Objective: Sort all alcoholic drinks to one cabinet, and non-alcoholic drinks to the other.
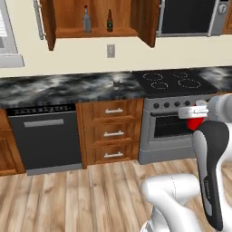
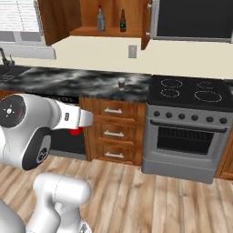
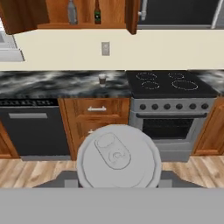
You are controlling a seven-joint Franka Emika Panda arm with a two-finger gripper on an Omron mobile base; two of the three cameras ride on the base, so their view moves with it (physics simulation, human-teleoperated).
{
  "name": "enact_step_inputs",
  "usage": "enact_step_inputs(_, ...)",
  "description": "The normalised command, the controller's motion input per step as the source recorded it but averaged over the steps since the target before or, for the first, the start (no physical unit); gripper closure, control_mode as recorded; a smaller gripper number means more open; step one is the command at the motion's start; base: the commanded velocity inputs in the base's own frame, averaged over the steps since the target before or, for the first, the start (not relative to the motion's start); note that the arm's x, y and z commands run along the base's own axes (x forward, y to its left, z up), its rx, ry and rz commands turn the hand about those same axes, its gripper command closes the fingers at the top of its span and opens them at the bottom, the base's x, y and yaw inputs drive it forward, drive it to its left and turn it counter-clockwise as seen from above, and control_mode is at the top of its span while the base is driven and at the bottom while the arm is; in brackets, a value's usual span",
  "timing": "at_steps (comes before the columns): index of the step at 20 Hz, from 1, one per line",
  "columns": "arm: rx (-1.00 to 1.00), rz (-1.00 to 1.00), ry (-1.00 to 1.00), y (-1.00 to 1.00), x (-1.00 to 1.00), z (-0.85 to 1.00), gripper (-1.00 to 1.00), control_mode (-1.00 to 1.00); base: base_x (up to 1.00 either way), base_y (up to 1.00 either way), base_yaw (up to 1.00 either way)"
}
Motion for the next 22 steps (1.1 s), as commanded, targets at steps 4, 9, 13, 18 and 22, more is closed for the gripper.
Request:
enact_step_inputs(4, 0.00, 0.00, 0.00, 0.00, 0.00, 0.00, 1.00, 1.00, 0.26, 0.75, 0.16)
enact_step_inputs(9, 0.00, 0.00, 0.00, 0.00, 0.00, 0.00, 1.00, 1.00, 0.24, 0.78, 0.15)
enact_step_inputs(13, 0.00, 0.00, 0.00, 0.00, 0.00, 0.00, 1.00, 1.00, 0.20, 0.79, 0.16)
enact_step_inputs(18, 0.00, 0.00, 0.00, 0.00, 0.00, 0.00, 1.00, 1.00, 0.27, 0.74, 0.16)
enact_step_inputs(22, 0.00, 0.00, 0.00, 0.00, 0.00, 0.00, 1.00, 1.00, 0.41, 0.68, 0.15)
